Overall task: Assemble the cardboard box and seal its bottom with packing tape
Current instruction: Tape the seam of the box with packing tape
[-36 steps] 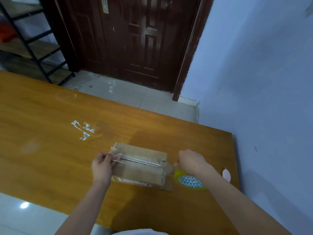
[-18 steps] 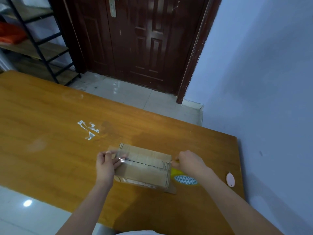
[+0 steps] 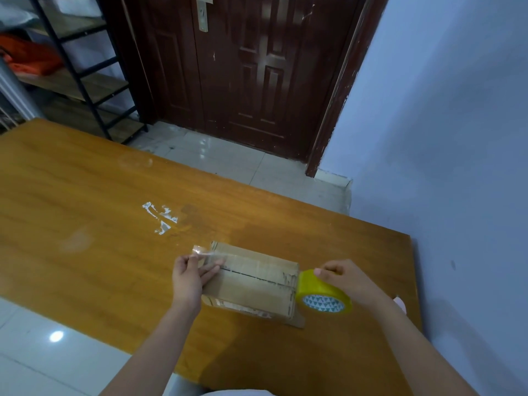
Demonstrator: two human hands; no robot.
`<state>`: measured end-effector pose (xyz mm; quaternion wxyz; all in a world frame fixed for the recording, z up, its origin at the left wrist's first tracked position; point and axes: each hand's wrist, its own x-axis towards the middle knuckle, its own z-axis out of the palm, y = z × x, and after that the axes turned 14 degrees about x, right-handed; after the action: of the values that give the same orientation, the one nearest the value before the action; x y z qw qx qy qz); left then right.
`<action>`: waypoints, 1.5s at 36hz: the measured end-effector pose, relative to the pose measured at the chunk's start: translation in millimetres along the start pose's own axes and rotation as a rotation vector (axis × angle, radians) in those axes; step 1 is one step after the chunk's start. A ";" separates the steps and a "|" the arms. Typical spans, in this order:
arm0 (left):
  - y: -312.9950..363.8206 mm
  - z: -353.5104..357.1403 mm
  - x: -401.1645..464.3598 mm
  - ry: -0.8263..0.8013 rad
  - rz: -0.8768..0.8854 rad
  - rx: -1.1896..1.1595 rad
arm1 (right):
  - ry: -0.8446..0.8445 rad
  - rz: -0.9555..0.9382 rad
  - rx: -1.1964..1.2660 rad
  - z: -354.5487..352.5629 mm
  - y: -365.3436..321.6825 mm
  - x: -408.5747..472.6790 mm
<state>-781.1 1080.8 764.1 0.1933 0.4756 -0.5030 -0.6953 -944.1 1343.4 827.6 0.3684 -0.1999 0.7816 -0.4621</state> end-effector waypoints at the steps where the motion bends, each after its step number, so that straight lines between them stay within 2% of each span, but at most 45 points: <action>1: 0.2 0.5 -0.1 0.003 0.000 -0.001 | 0.005 0.000 -0.025 1.3 -0.1 1.0; 14: -2.8 9.3 -4.7 0.092 0.088 0.141 | 0.119 0.030 -0.522 10.5 -7.0 5.9; 21: -3.8 11.0 -4.0 0.159 0.055 0.163 | 0.172 0.058 -0.714 6.7 -16.4 2.3; 28: -2.3 17.9 -4.2 0.184 0.018 0.163 | 0.170 0.099 -0.724 5.9 -13.3 1.4; 36: 3.7 12.9 0.6 0.128 -0.095 -0.005 | 0.149 0.114 -0.656 15.9 -6.2 6.4; 41: 7.0 7.2 -1.5 0.070 -0.114 -0.130 | 0.137 0.086 -0.654 21.9 -7.2 9.7; 54: 11.3 7.9 -5.8 0.098 -0.140 -0.222 | 0.140 0.100 -0.636 26.6 -4.8 16.3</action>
<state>-787.5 1084.5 777.2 0.2199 0.5186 -0.3786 -0.7345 -934.6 1315.0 817.4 0.2552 -0.2341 0.9189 -0.1889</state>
